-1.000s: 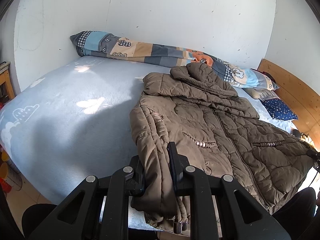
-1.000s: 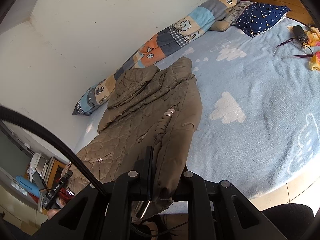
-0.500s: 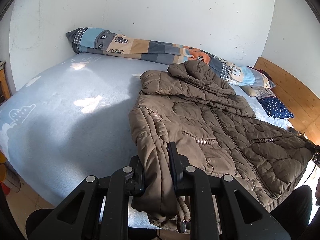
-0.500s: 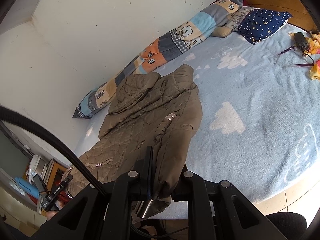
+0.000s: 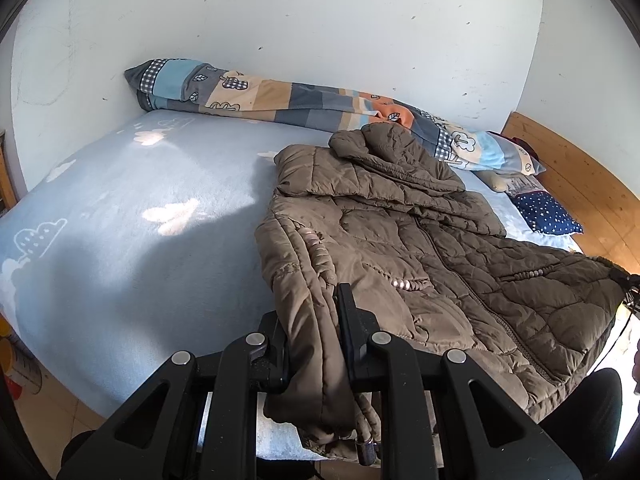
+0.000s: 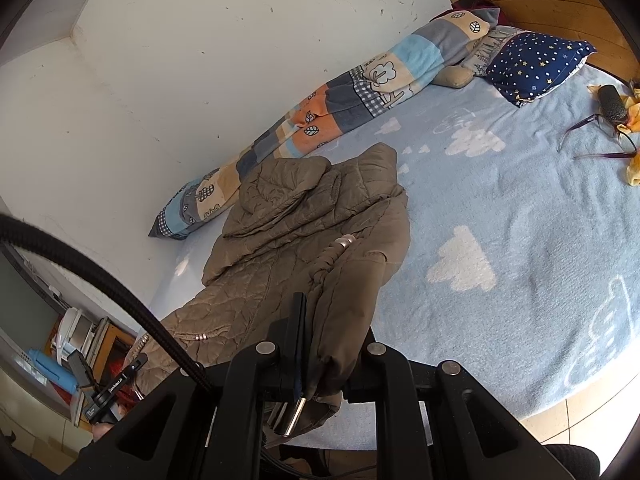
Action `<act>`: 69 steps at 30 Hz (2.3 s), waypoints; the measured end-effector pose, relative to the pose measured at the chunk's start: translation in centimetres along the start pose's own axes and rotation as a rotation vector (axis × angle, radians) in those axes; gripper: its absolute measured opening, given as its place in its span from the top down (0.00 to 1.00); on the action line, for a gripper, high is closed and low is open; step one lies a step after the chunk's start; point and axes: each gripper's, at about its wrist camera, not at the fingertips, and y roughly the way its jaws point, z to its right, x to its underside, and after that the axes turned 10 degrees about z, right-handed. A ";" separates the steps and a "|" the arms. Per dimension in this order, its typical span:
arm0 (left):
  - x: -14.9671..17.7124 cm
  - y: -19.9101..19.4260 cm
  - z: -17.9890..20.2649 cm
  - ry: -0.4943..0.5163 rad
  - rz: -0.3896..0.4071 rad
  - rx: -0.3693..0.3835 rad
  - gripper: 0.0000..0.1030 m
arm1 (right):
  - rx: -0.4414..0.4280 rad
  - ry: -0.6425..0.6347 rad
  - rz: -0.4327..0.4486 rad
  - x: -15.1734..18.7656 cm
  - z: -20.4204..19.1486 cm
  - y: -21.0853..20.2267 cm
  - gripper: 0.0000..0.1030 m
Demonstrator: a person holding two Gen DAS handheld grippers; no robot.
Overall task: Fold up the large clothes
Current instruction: 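Lift the hem with both grippers and pull it toward the jacket hood, then fold the hem over onto the hood with both grippers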
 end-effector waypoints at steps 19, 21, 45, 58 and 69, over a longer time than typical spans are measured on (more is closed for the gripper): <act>-6.7 1.3 -0.8 -0.044 -0.012 0.133 0.82 | -0.039 -0.067 0.066 -7.1 -3.5 2.6 0.86; -7.3 1.6 -0.8 -0.045 -0.013 0.138 0.82 | -0.044 -0.080 0.070 -7.9 -4.0 3.1 0.86; -17.4 13.4 -1.5 -0.073 -0.023 0.136 0.81 | -0.018 -0.118 0.071 -17.2 -3.5 14.5 0.86; -20.7 28.3 -3.5 -0.116 -0.126 0.046 0.81 | 0.104 -0.097 0.015 -21.2 0.8 27.2 0.86; -20.7 39.1 -4.8 -0.188 -0.233 0.002 0.78 | 0.266 -0.153 -0.052 -21.5 3.3 38.1 0.86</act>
